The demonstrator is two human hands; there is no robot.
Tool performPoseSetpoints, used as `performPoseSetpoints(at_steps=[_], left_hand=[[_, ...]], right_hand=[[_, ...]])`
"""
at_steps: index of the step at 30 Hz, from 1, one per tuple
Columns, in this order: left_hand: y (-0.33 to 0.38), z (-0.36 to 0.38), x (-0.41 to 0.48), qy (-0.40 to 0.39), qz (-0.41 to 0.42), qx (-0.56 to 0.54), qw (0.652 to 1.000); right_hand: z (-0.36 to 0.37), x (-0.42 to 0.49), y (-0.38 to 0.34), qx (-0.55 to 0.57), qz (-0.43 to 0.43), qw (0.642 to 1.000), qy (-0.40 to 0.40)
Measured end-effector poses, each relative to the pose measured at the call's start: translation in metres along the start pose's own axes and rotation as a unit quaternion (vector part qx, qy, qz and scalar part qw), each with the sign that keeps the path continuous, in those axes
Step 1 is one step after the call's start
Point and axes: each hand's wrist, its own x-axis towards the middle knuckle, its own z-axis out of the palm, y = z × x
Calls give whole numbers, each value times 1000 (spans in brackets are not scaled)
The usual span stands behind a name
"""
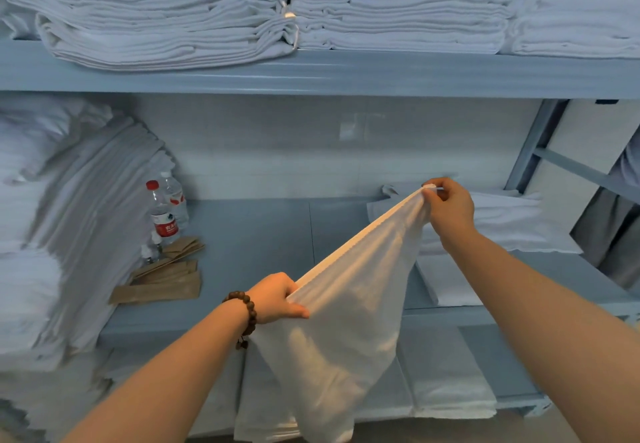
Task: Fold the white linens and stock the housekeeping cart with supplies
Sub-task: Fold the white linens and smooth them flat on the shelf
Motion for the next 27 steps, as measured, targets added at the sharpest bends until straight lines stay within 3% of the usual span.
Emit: performPoseSetpoints(at_steps=[6,19,27], left_hand=[[-16,8,-2,28,-13,38,999],[-60,24,-20,-56,-84,213,972],[-101,20,-56,3,-114,164,980]], right_hand=[[-25,13,19,-3,30,998,49],[-21,3,56,-32,49,998,29],[-36,11,75,-57,77,995,42]])
